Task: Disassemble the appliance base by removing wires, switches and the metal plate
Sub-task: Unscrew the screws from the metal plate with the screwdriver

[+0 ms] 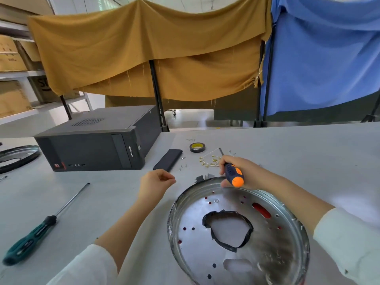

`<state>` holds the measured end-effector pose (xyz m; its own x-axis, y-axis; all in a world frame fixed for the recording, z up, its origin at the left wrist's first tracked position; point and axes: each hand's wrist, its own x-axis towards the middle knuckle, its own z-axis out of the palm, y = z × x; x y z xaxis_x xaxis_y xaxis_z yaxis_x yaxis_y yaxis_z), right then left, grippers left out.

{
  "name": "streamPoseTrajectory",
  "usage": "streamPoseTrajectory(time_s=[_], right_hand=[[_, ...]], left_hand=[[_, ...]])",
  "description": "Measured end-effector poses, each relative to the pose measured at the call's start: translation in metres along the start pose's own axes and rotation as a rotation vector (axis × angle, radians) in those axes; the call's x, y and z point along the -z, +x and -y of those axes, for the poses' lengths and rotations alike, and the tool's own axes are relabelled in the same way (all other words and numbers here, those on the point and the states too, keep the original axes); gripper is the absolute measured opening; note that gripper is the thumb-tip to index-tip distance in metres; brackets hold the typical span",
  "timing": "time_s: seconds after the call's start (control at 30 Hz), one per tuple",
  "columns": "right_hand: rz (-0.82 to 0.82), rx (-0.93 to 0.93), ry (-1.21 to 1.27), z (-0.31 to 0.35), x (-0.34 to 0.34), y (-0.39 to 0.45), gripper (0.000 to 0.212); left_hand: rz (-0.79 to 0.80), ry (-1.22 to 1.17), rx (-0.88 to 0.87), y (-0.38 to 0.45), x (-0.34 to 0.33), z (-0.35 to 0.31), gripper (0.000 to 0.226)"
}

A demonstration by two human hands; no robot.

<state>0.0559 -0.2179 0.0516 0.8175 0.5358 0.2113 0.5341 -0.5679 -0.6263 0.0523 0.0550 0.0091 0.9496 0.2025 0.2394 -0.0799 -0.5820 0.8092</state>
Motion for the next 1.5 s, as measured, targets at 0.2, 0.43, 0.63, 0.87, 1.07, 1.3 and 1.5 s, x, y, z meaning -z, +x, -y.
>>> streamPoseTrajectory(time_s=[0.2,0.43,0.63,0.87,1.07,1.3,1.5], right_hand=[[0.052,-0.052,-0.038,-0.019,-0.008,0.008,0.042],[0.035,-0.051,-0.074,-0.027,-0.013,0.01,0.041],[0.037,-0.062,-0.092,-0.027,-0.015,0.009,0.039],[0.039,-0.069,-0.079,-0.025,-0.013,0.007,0.032],[0.06,-0.092,0.03,-0.02,-0.006,0.004,0.042],[-0.155,0.024,0.245,0.021,0.017,0.004,0.045],[-0.248,0.143,-0.358,0.075,0.0,0.016,0.031]], left_hand=[[0.045,0.217,-0.042,0.034,-0.019,0.008,0.006],[0.303,0.819,-0.347,0.091,-0.055,-0.008,0.025],[0.34,0.927,-0.375,0.106,-0.068,-0.01,0.041],[0.347,0.864,-0.339,0.106,-0.066,-0.01,0.041],[0.212,0.595,-0.29,0.089,-0.052,-0.019,0.026],[0.335,-0.14,0.004,0.028,-0.015,-0.09,0.029],[0.516,-0.937,0.478,-0.028,-0.007,-0.152,0.045]])
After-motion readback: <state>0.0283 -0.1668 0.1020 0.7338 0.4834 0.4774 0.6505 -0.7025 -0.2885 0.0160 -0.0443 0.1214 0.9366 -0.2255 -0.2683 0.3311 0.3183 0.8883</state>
